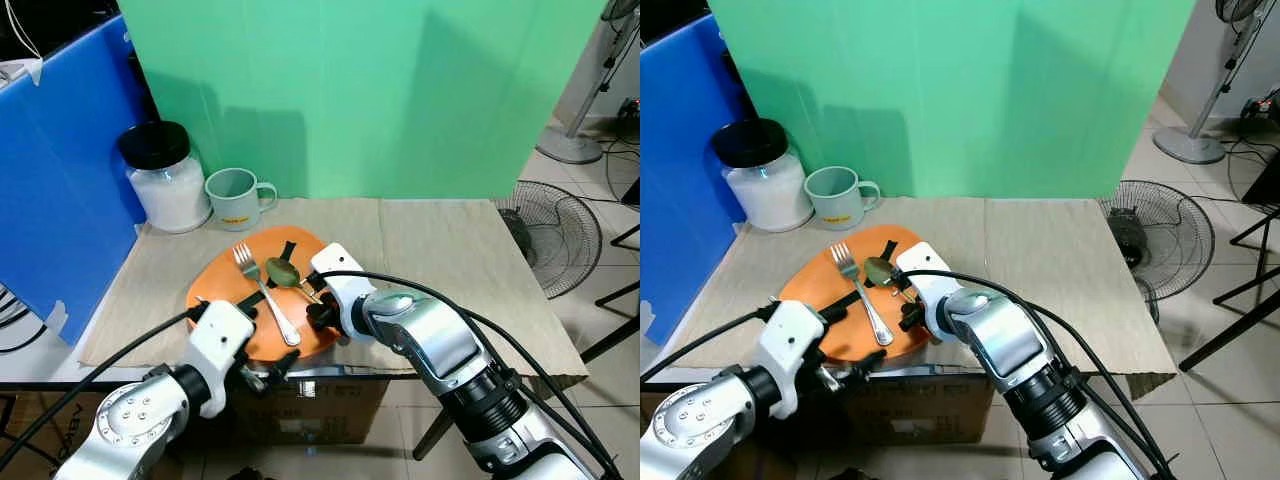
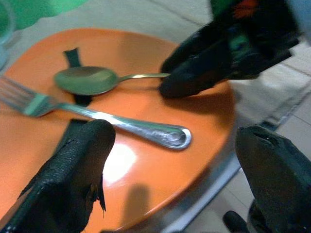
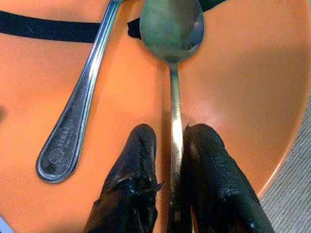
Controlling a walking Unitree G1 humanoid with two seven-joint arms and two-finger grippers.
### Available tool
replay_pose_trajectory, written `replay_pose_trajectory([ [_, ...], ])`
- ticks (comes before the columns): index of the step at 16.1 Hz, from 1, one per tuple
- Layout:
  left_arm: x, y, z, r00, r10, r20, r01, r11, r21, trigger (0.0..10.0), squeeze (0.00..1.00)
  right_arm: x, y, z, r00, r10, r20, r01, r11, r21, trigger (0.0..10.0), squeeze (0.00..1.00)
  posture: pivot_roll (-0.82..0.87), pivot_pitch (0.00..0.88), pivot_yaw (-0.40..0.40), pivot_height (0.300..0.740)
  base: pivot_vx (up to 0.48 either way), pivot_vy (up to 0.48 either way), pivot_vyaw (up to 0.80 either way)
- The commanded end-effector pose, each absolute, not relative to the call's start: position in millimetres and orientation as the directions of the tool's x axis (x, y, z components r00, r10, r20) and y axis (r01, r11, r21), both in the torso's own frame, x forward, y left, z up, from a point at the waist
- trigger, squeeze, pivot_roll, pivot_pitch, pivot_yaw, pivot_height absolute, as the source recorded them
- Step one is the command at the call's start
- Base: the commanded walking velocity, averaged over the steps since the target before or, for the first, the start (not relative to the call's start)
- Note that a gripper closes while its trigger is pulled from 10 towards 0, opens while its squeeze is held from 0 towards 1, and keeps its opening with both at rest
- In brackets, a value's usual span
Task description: Setting the table
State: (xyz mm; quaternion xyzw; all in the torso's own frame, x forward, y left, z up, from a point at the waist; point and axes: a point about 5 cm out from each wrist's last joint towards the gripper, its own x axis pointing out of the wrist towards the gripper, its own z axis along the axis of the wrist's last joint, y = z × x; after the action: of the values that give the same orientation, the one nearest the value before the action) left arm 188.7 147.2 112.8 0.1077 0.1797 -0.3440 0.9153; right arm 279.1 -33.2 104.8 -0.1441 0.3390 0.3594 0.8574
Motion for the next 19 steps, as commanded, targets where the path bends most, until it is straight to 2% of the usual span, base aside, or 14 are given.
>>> replay_pose_trajectory([
  [1, 186.6, 144.1, 115.7, 0.675, -0.618, -0.404, 0.698, 0.712, 0.076, 10.0, 0.0, 281.3, -33.0, 102.9, 0.512, 0.51, -0.692, -0.711, 0.703, -0.008, 10.0, 0.0, -0.06, 0.0, 0.033, 0.74, 0.0, 0.0, 0.0],
  [3, 185.8, 145.3, 114.2, 0.668, -0.616, -0.417, 0.702, 0.708, 0.08, 10.0, 0.0, 281.7, -31.6, 102.3, 0.505, 0.516, -0.692, -0.708, 0.706, 0.01, 10.0, 0.0, -0.06, 0.0, 0.04, 0.74, 0.0, 0.0, 0.0],
  [4, 185.0, 145.2, 113.6, 0.651, -0.629, -0.424, 0.717, 0.693, 0.072, 10.0, 0.0, 282.1, -32.2, 101.3, 0.502, 0.514, -0.696, -0.705, 0.709, 0.015, 4.0, 0.0, -0.06, 0.0, 0.053, 0.74, 0.0, 0.0, 0.0],
  [5, 185.1, 146.1, 112.9, 0.638, -0.638, -0.43, 0.728, 0.683, 0.066, 10.0, 0.0, 282.4, -33.3, 99.6, 0.498, 0.509, -0.702, -0.698, 0.716, 0.024, 1.7, 0.0, -0.07, 0.0, 0.064, 0.74, 0.0, 0.0, 0.0],
  [6, 185.2, 146.2, 112.7, 0.637, -0.639, -0.432, 0.729, 0.681, 0.067, 10.0, 0.0, 282.4, -33.5, 99.4, 0.498, 0.509, -0.703, -0.697, 0.717, 0.026, 1.7, 0.0, -0.07, 0.0, 0.064, 0.74, 0.0, 0.0, 0.0],
  [7, 186.0, 147.5, 112.5, 0.634, -0.64, -0.435, 0.731, 0.679, 0.067, 10.0, 0.0, 282.8, -33.5, 98.9, 0.499, 0.508, -0.702, -0.694, 0.719, 0.028, 0.2, 0.0, -0.07, 0.0, 0.076, 0.74, 0.0, 0.0, 0.0],
  [13, 188.4, 149.8, 113.5, 0.599, -0.66, -0.454, 0.761, 0.646, 0.064, 10.0, 0.0, 280.8, -29.8, 96.9, 0.494, 0.52, -0.697, -0.688, 0.724, 0.052, 0.0, 0.0, -0.07, 0.0, 0.116, 0.74, 0.0, 0.0, 0.0],
  [19, 187.0, 152.9, 114.7, 0.615, -0.646, -0.451, 0.747, 0.661, 0.072, 10.0, 0.0, 280.8, -24.5, 101.7, 0.51, 0.574, -0.641, -0.707, 0.704, 0.068, 0.0, 0.0, -0.05, 0.0, 0.1, 0.74, 0.0, 0.0, 0.0],
])
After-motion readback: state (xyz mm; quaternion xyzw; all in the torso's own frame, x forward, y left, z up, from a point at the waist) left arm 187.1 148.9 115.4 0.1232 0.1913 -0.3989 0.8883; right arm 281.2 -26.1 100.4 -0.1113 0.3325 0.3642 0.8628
